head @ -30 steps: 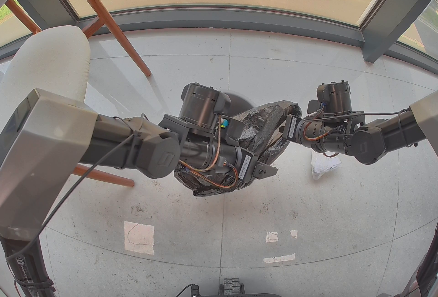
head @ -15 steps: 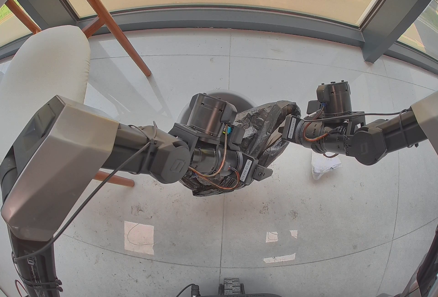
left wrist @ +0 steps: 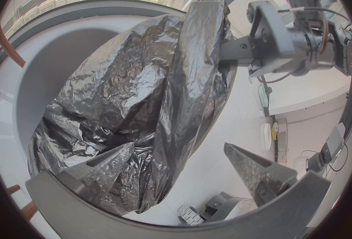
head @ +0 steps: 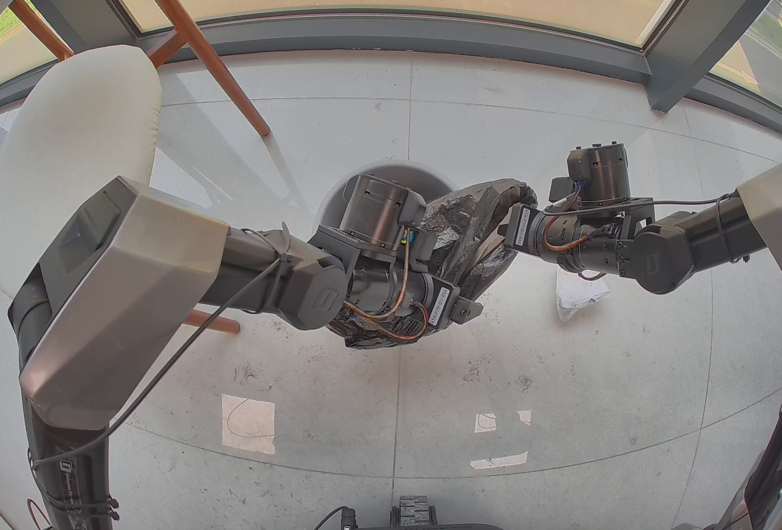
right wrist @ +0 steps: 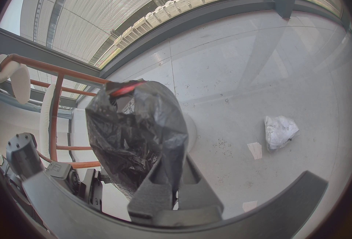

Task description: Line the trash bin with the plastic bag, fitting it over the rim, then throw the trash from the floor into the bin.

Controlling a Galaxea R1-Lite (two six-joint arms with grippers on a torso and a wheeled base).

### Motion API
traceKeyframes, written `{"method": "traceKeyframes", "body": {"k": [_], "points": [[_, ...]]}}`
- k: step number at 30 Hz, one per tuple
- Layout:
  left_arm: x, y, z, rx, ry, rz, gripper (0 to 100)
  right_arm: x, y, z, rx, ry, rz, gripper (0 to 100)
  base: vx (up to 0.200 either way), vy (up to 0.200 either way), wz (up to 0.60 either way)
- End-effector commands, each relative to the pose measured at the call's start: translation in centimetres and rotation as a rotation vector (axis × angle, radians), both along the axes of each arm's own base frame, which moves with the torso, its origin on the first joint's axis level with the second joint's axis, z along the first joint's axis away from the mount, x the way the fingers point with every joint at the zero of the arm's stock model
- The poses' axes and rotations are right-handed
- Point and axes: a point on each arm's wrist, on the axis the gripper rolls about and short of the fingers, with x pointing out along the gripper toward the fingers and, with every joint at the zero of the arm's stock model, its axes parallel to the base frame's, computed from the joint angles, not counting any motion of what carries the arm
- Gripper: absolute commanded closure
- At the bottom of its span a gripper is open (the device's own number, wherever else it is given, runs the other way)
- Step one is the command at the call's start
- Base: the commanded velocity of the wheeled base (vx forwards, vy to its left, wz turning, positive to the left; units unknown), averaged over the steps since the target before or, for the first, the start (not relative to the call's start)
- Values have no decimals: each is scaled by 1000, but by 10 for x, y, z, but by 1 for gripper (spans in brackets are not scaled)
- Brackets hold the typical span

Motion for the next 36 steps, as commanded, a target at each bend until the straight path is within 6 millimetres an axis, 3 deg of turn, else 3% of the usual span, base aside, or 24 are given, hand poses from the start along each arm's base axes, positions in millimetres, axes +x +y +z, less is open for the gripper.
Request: {"method": "traceKeyframes", "body": {"k": [1,12,14,19,22,26,31,36], "points": [[2,-3,-5,5,6,3,100,-1,-1,3,4,-8,-2,100,0,0,0],[2,11,19,-21,-32,34,100,-2,-2,4,3,-9,-5,100,0,0,0],[-4,17,34,-40,-48,35,100,-2,-2,5,2,-12,-2,100,0,0,0],[3,48,75,-116,-107,101,100,-8,-2,14,-5,-37,42,100,0,0,0],[18,75,94,-161,-94,131,100,-5,-5,18,-38,-85,123,100,0,0,0],[31,95,129,-239,-104,169,100,7,-14,21,-64,-181,169,100,0,0,0],[31,100,170,-335,-130,207,100,31,-25,19,-83,-263,204,100,0,0,0],[40,98,159,-330,-107,220,100,57,-33,23,-97,-324,176,100,0,0,0]]}}
